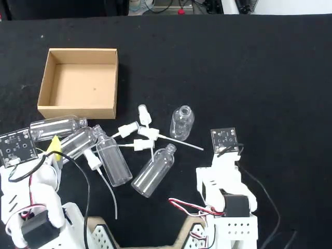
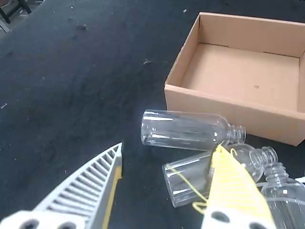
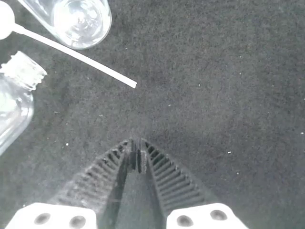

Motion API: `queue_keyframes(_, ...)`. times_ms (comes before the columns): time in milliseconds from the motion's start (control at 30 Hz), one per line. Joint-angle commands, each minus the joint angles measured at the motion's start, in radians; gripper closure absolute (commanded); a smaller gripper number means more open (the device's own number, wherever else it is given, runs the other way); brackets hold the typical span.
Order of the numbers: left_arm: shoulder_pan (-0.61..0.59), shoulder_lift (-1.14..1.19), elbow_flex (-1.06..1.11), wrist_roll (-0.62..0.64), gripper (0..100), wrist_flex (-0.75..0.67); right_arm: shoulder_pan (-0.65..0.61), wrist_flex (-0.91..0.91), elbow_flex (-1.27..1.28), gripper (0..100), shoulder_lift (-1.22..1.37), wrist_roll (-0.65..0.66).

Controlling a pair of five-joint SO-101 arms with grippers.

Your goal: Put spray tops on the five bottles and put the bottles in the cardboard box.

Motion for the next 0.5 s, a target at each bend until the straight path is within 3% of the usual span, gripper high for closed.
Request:
queue_keyframes(0,0.007,0.087,-0.068,0.008,71,-0.031,0.020,0.009,-0.002,98.5,-0.096,-0.002)
queue_keyframes(333,0.208,0.482,-0.153,0.008,71,-0.025,0.020,0.009,-0.002,98.5,-0.096,-0.002)
queue_keyframes(467,0.243,0.554,-0.257,0.008,71,0.060,0.020,0.009,-0.002,98.5,-0.096,-0.002)
